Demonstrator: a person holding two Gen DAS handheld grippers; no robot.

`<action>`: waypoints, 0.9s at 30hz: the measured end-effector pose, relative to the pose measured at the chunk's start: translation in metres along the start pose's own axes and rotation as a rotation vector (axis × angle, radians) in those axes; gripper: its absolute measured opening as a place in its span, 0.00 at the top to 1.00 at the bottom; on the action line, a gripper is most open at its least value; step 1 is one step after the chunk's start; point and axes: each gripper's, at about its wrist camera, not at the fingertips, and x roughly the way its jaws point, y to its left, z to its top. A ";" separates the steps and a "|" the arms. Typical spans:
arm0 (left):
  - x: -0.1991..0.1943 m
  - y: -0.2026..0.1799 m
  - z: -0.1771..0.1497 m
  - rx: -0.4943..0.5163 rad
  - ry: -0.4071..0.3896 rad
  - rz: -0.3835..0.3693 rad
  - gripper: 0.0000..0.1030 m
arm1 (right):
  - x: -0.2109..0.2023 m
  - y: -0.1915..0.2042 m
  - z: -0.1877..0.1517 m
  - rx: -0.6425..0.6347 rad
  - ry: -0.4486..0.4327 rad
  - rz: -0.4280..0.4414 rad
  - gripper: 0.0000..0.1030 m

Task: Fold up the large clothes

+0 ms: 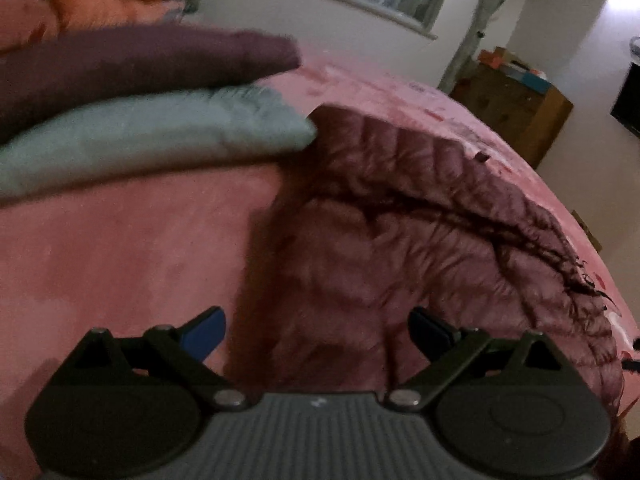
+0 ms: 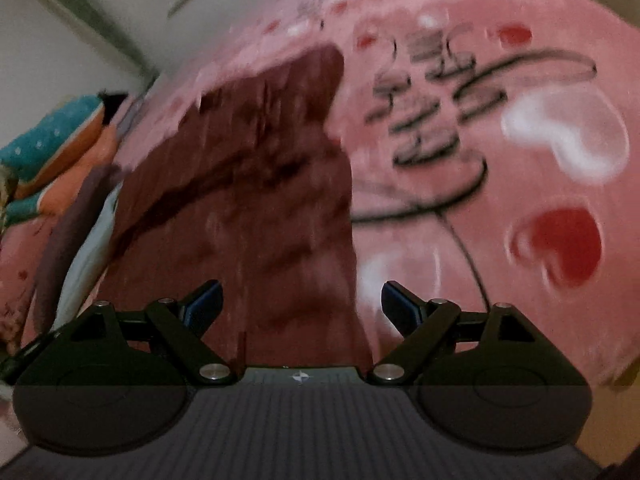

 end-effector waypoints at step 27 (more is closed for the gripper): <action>0.007 0.016 -0.024 -0.072 0.136 -0.141 0.01 | 0.039 -0.004 -0.014 0.126 0.401 0.083 0.00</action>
